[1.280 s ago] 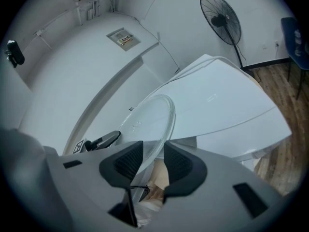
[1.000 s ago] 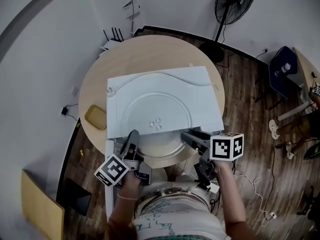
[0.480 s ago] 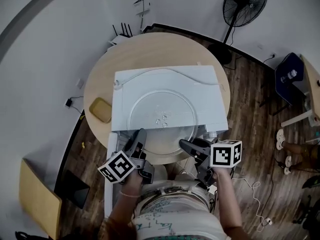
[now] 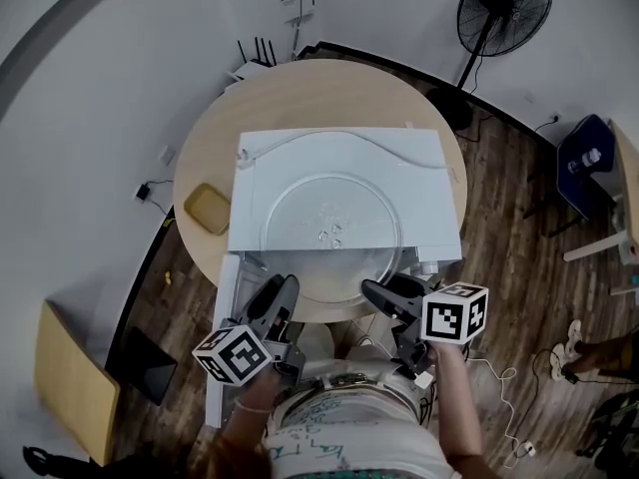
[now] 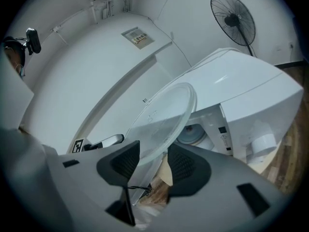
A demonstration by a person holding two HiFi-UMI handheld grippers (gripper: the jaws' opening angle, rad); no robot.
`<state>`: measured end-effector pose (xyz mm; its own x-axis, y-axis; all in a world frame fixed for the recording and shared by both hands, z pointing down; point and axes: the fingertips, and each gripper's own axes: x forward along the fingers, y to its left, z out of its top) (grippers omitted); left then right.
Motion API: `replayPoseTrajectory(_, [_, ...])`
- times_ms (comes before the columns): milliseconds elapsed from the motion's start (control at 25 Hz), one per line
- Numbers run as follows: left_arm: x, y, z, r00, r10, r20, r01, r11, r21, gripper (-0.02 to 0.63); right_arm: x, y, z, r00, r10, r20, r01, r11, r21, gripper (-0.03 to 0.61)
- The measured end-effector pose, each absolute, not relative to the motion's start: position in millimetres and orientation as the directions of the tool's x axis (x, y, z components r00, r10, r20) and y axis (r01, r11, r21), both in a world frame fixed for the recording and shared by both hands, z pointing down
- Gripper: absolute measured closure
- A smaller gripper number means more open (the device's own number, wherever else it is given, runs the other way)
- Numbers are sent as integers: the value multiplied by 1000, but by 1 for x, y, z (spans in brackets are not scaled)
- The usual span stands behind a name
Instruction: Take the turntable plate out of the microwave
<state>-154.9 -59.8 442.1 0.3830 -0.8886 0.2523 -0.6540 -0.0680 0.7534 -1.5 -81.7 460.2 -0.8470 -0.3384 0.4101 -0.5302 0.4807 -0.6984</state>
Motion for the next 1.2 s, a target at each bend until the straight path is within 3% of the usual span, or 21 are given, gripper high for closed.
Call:
replayPoseTrajectory(320, [-142, -36, 449, 417, -882, 220, -545, -48, 837, 537, 0, -78, 461, -876, -331, 352, -470, 413, -780, 447])
replayPoseTrajectory(680, [-147, -50, 449, 415, -876, 245, -563, -36, 826, 537, -5, -87, 455, -843, -342, 416, -535, 457, -710, 436])
replayPoseTrajectory(1200, [-155, -96, 442, 415, -887, 203, -537, -58, 841, 538, -13, -123, 451, -839, -383, 385, -525, 389, -757, 439])
